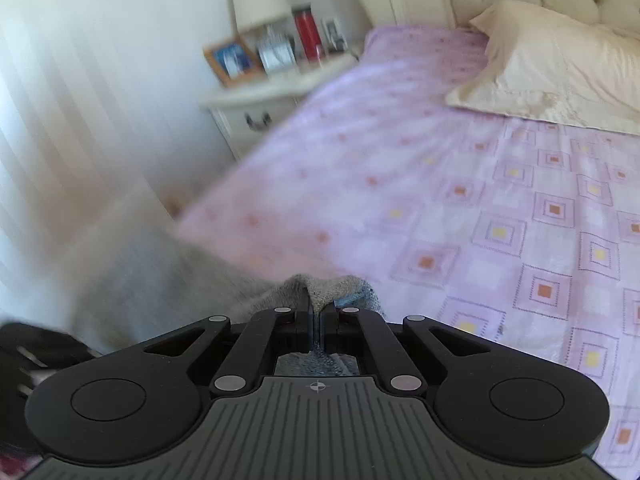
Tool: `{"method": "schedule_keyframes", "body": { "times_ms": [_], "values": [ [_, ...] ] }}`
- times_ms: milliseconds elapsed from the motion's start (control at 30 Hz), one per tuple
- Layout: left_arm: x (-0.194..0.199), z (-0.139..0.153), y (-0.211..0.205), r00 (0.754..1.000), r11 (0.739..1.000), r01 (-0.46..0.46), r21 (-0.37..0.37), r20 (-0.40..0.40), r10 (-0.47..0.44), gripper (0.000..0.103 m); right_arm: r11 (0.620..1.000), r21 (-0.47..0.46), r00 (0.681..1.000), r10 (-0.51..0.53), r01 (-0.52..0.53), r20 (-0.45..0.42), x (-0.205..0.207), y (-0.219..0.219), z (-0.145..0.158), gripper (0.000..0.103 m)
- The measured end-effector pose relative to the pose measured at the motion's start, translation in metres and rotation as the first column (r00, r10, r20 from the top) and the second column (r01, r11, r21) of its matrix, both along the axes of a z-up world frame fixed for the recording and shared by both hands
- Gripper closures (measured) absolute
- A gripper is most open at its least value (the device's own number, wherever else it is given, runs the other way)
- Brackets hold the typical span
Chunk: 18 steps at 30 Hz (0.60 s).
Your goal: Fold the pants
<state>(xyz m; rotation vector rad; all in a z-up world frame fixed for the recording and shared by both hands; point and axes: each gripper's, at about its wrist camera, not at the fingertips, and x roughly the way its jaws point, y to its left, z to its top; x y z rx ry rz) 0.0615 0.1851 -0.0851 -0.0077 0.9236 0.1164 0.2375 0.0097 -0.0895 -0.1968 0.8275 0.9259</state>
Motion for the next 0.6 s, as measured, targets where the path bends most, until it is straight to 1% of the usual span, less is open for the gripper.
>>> {"method": "schedule_keyframes", "body": {
  "times_ms": [33,67,133,167,233,267,333,433,533,600],
  "values": [
    [0.000,0.000,0.000,1.000,1.000,0.003,0.004,-0.001,-0.003,0.082,1.000,-0.025,1.000,0.015,-0.014,0.023,-0.003,0.005,-0.003,0.099],
    [0.000,0.000,-0.001,1.000,1.000,0.007,0.010,-0.001,-0.007,0.081,1.000,-0.017,0.999,0.012,-0.011,0.037,-0.004,0.004,-0.002,0.099],
    [0.000,0.000,-0.001,1.000,0.999,0.016,0.028,-0.002,-0.016,0.077,0.998,0.053,1.000,-0.016,0.016,-0.001,0.001,-0.010,0.010,0.098],
    [0.000,0.001,-0.002,1.000,0.999,0.021,0.038,-0.005,-0.021,0.076,0.995,0.087,0.999,-0.043,0.042,0.008,0.001,-0.022,0.019,0.095],
    [-0.001,0.003,-0.001,0.999,0.998,0.030,0.048,-0.016,-0.029,0.072,0.990,0.119,0.995,-0.084,0.076,0.061,0.000,-0.043,0.036,0.088],
    [-0.002,0.005,-0.001,0.999,0.998,0.034,0.053,-0.021,-0.032,0.072,0.988,0.127,0.994,-0.092,0.084,0.053,0.003,-0.055,0.042,0.088],
    [-0.002,0.011,0.001,0.999,0.998,0.028,0.062,-0.029,-0.026,0.073,0.987,0.102,0.991,-0.131,0.127,0.031,0.009,-0.075,0.050,0.088],
    [-0.001,0.020,0.000,1.000,0.997,0.020,0.069,-0.017,-0.019,0.073,0.991,0.056,0.992,-0.127,0.125,0.023,-0.006,-0.105,0.052,0.088],
    [-0.002,0.021,-0.007,0.999,0.998,0.043,0.045,-0.020,-0.042,0.073,0.992,-0.065,0.994,-0.109,0.111,0.026,-0.038,-0.129,0.037,0.088],
    [-0.006,0.016,-0.013,0.997,0.997,0.067,0.046,-0.042,-0.065,0.072,0.980,-0.145,0.991,-0.134,0.134,0.005,-0.065,-0.149,0.019,0.088]
  ]
}}
